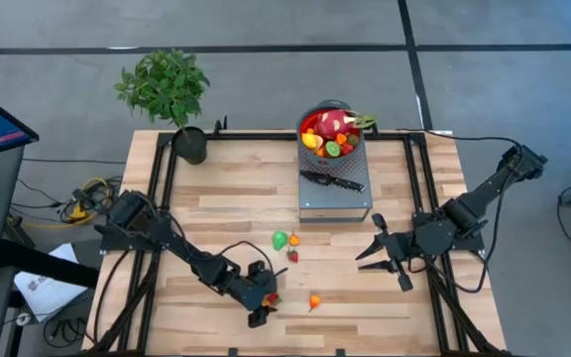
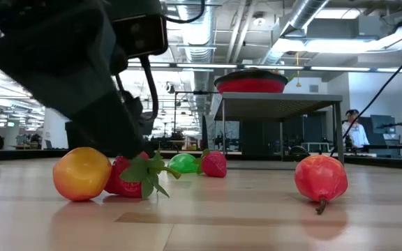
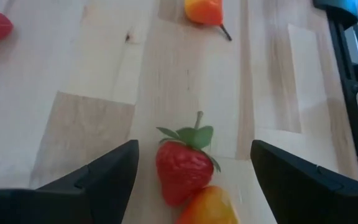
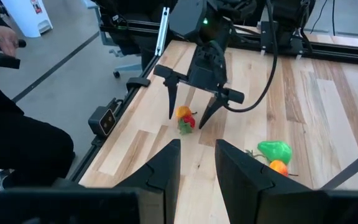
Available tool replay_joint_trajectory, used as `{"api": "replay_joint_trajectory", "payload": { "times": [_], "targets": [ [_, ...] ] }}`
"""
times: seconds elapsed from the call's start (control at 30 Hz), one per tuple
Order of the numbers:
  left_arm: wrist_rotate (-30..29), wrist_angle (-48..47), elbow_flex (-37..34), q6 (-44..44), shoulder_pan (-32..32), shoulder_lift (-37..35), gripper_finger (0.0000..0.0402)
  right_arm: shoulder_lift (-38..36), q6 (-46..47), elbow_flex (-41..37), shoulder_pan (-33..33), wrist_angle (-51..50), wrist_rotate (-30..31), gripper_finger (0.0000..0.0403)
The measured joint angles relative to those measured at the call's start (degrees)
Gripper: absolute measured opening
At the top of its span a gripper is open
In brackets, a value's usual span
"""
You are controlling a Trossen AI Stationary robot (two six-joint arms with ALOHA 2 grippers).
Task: Pick & Place Fruit
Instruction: Put the strawberry into the red colander on the shelf
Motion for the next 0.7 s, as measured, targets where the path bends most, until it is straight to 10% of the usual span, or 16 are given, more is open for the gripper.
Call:
{"api": "replay_joint_trajectory", "payload": {
  "times": [0.7],
  "targets": [
    [-0.7,0.2,0.2,-4.3,0.0,2.1,0.0283,0.0,0.0,0.0,0.0,-0.7,0.0,0.0095]
  ]
}}
